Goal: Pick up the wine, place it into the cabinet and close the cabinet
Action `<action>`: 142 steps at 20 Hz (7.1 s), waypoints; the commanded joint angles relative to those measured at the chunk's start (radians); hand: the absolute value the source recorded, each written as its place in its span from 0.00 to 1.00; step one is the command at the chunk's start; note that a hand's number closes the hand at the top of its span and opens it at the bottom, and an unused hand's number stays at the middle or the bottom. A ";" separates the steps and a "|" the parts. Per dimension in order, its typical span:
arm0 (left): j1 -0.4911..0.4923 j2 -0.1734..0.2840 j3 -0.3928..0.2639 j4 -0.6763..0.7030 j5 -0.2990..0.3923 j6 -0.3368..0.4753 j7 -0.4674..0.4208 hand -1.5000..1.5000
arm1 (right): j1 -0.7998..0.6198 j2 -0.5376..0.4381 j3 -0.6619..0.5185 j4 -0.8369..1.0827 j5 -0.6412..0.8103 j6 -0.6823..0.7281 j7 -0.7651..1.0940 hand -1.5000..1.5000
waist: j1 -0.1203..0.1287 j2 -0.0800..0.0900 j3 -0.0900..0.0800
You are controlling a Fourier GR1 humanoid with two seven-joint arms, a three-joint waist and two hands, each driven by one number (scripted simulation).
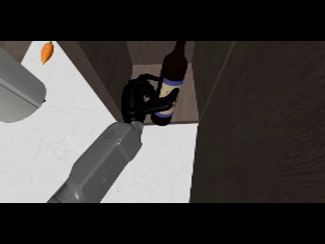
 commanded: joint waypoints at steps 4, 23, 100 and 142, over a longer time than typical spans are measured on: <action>-0.160 0.000 0.082 0.188 0.039 -0.051 0.007 1.00 | 0.039 -0.005 -0.069 -0.145 -0.128 0.021 0.034 0.00 | 0.000 0.005 0.001; -0.428 0.079 0.045 0.514 -0.131 0.158 0.047 0.00 | 0.044 0.021 -0.046 -0.117 -0.125 0.058 0.018 0.00 | -0.009 0.007 0.002; 0.778 0.291 -0.237 -1.049 -0.358 0.045 0.005 0.00 | 0.083 -0.107 0.252 -0.156 -0.053 0.170 0.123 1.00 | 0.055 -0.009 -0.002; 1.241 0.719 0.312 -1.323 0.042 -0.501 -0.042 0.00 | -1.142 0.218 0.373 0.721 -0.199 -0.440 0.277 1.00 | 0.128 0.004 -0.003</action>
